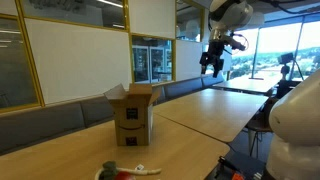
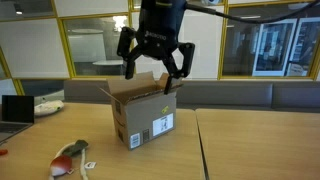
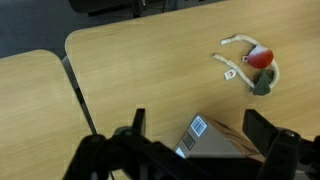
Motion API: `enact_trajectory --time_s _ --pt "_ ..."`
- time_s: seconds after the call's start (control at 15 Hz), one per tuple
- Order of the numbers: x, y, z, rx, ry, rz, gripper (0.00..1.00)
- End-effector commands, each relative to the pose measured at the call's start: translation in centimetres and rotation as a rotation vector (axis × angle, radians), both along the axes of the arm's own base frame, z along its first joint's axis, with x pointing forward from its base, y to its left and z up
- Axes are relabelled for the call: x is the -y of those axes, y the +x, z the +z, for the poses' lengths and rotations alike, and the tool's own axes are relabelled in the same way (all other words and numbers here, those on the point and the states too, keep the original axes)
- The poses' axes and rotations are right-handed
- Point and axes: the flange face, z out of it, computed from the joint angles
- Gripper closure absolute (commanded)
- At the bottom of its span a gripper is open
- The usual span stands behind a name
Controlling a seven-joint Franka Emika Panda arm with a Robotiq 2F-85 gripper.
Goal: Pick up the toy and rope from the table and put them in the box.
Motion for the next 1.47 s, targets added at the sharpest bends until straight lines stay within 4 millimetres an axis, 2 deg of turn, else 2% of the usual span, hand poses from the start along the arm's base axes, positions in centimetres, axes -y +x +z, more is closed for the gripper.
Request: enact_trajectory --time_s 0.0,0.47,0.73,0.93,1.07,1.4 --pt "0.1 0.0 0.3 0.003 -0.001 0.0 0.0" --pt "0.1 0.0 0.7 0.013 -0.004 -0.002 0.0" --pt "-0.8 -0.1 -1.4 0.001 -0.043 0.024 0.0" --pt "-2.7 -0.1 -5.2 -0.021 -0.082 0.073 0.0" --pt "-4.6 -0.1 -8.9 -0.034 -0.12 0.114 0.0" --pt "-11.7 -0.4 -19.4 -0.063 -0.195 0.262 0.0"
